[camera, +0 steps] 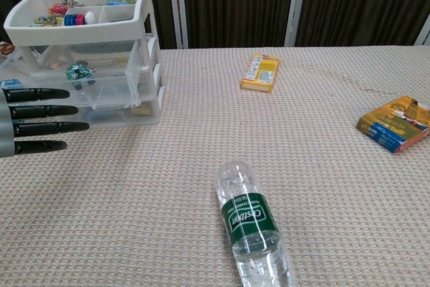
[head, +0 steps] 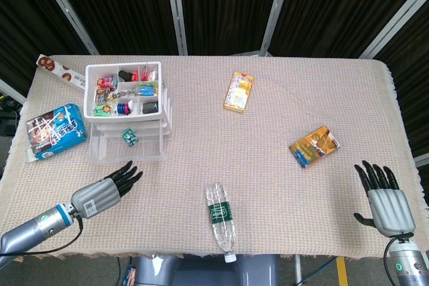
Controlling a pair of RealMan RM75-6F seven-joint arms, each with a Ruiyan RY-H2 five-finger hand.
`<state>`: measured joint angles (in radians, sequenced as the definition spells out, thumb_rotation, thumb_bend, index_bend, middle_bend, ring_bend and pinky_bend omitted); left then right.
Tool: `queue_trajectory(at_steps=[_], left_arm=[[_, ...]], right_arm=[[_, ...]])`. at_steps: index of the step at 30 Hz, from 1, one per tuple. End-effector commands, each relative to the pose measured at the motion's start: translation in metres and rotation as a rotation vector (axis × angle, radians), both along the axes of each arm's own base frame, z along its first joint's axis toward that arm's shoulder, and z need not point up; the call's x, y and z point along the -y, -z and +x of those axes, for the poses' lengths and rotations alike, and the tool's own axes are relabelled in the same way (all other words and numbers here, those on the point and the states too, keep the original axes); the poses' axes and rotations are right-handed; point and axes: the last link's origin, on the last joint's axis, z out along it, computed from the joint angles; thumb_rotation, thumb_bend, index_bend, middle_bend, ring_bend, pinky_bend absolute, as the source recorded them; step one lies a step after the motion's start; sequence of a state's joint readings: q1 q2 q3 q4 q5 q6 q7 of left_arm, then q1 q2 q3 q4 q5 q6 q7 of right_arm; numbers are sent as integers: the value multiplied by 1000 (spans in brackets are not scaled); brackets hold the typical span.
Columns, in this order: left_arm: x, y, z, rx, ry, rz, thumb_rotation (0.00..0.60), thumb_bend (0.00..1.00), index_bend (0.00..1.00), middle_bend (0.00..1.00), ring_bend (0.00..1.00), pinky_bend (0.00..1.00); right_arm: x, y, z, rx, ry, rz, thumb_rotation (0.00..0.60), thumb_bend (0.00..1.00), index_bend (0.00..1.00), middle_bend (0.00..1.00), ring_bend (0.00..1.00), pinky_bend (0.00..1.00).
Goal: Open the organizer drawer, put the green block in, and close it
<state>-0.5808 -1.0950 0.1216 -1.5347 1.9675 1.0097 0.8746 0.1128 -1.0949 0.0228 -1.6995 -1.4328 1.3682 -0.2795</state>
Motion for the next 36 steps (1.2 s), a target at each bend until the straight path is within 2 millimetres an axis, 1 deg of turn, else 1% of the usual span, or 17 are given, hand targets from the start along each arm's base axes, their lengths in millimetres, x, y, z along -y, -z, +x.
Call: queue_trajectory(at_steps=[1, 12, 16, 23, 27, 30, 33, 34, 36], left_arm=[[-9, 1, -1, -4, -15, 25, 600, 1000, 187, 0, 0, 43], [-35, -1, -7, -8, -81, 113, 600, 1000, 186, 0, 0, 42], [-46, 2, -6, 21, -124, 143, 600, 1000, 182, 0, 0, 43], [-65, 10, -7, 16, -153, 199, 600, 1000, 176, 0, 0, 43], [-71, 9, -9, 37, -199, 234, 600, 1000, 173, 0, 0, 43], [-69, 5, -9, 59, -224, 237, 600, 1000, 163, 0, 0, 43], [-56, 2, -8, 94, -236, 210, 600, 1000, 152, 0, 0, 43], [-51, 1, -7, 110, -234, 202, 600, 970, 150, 0, 0, 43], [-32, -5, -6, 184, -252, 180, 600, 818, 149, 0, 0, 43]], right_arm=[[0, 0, 0, 0, 1, 0, 600, 0, 58, 0, 0, 0], [0, 0, 0, 3, 2, 0, 600, 0, 58, 0, 0, 0], [0, 1, 0, 4, 3, 1, 600, 0, 58, 0, 0, 0], [0, 1, 0, 3, 5, 3, 600, 0, 58, 0, 0, 0], [0, 0, 0, 3, 4, 4, 600, 0, 58, 0, 0, 0], [0, 0, 0, 2, 3, 3, 600, 0, 58, 0, 0, 0], [0, 0, 0, 2, 4, 4, 600, 0, 58, 0, 0, 0], [0, 0, -1, 1, 5, 5, 600, 0, 58, 0, 0, 0], [-1, 0, -1, -3, 6, 8, 600, 0, 58, 0, 0, 0]])
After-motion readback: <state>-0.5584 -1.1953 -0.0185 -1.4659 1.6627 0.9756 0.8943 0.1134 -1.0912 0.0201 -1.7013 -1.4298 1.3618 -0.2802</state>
